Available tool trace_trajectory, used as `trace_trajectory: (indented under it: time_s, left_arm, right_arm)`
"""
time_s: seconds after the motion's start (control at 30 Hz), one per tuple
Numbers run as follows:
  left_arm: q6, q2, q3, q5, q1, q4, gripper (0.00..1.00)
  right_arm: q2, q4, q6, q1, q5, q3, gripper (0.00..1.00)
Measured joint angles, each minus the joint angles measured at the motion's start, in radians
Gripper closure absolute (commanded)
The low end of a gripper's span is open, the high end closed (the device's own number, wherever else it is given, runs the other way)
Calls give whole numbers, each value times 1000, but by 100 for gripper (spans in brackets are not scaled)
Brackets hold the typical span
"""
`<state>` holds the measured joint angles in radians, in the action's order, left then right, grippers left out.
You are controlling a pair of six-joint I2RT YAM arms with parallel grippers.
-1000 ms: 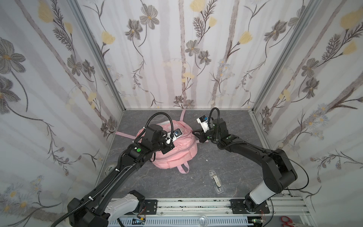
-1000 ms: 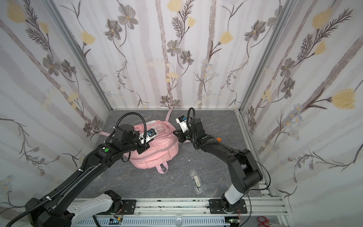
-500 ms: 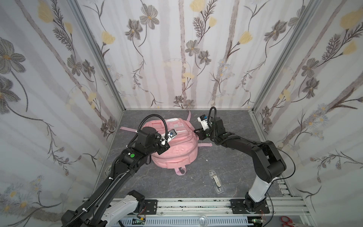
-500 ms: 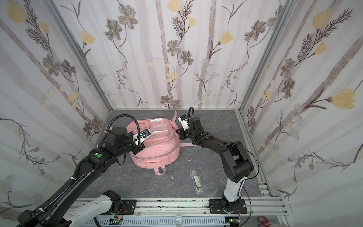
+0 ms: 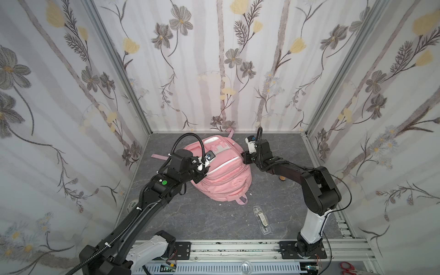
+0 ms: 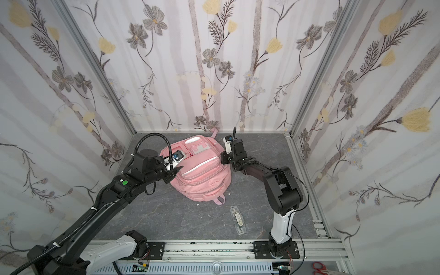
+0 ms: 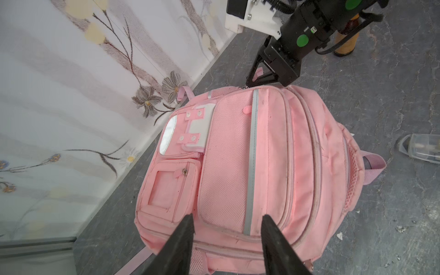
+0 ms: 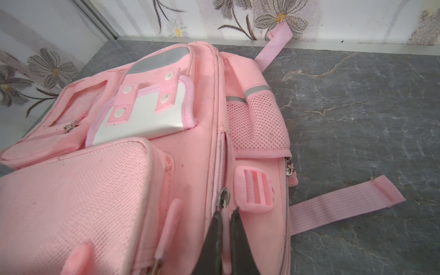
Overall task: Pack books, pencil case, and school supplies into a backpack
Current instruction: Zip the student bag at the center of the table.
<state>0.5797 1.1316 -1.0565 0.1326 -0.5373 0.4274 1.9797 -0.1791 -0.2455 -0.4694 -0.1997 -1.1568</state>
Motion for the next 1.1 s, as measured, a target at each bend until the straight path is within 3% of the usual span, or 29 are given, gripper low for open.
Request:
trace_trajectory:
  time_s: [0.17,0.43,0.53,0.67,0.8,0.97,1.1]
  left_arm:
    - [-30,143,-25,22,-49,-18,42]
    - [-25,366,-129,62,-94,-44,50]
    - [-10,406,-145,69,-103,-42,52]
    - [-2,426,-152,70,-110,-26,44]
    - [5,427,-154,66,-124,-8,45]
    - [24,428,-126,39,-143,-1,53]
    - [47,427,-86,14,-149,-20,79]
  right_arm:
    - [-69,3,-7,-48,-19,72,100]
    - [-124,2,-14,-85,-77,145,100]
    - [-135,2,-11,-85,-86,156,100]
    - [-136,3,0,-85,-93,157,100]
    - [-135,4,5,-84,-105,154,100]
    - [-127,7,13,-84,-112,135,100]
    - [-113,19,19,-77,-125,115,100]
